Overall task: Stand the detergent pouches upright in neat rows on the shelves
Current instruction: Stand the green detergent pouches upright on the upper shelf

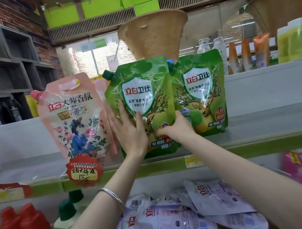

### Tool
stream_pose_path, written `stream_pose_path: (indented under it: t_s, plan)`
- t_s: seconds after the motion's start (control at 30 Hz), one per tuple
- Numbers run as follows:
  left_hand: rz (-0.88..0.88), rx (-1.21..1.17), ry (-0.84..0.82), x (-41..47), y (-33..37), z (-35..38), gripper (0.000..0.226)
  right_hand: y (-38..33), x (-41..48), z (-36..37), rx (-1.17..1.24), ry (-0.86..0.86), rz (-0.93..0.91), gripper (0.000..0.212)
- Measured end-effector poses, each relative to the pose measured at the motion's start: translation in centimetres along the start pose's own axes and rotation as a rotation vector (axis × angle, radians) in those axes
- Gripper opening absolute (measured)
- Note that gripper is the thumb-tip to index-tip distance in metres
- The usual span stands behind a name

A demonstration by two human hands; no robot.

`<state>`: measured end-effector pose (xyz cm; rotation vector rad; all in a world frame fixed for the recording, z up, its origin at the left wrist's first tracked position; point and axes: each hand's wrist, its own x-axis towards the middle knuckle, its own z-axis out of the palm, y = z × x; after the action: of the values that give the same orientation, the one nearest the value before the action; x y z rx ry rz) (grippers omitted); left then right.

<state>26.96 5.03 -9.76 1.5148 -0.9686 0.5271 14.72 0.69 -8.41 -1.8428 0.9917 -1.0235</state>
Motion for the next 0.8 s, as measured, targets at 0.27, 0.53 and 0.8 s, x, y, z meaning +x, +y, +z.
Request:
stream_pose_path:
  t_s: [0.27, 0.53, 0.8]
  plan:
    - [0.003, -0.011, -0.088, -0.1, -0.5, 1.2, 0.075, 0.4, -0.1, 1.0, -0.090, 0.030, -0.049, 0.094]
    - [0.001, -0.049, -0.093, -0.4, -0.8, 0.5, 0.076, 0.6, -0.3, 1.3, -0.074, 0.015, -0.069, 0.104]
    - [0.057, -0.308, -0.026, -3.8, 2.4, -0.5, 0.026, 2.2, -1.0, 0.4, 0.131, 0.304, -0.207, 0.070]
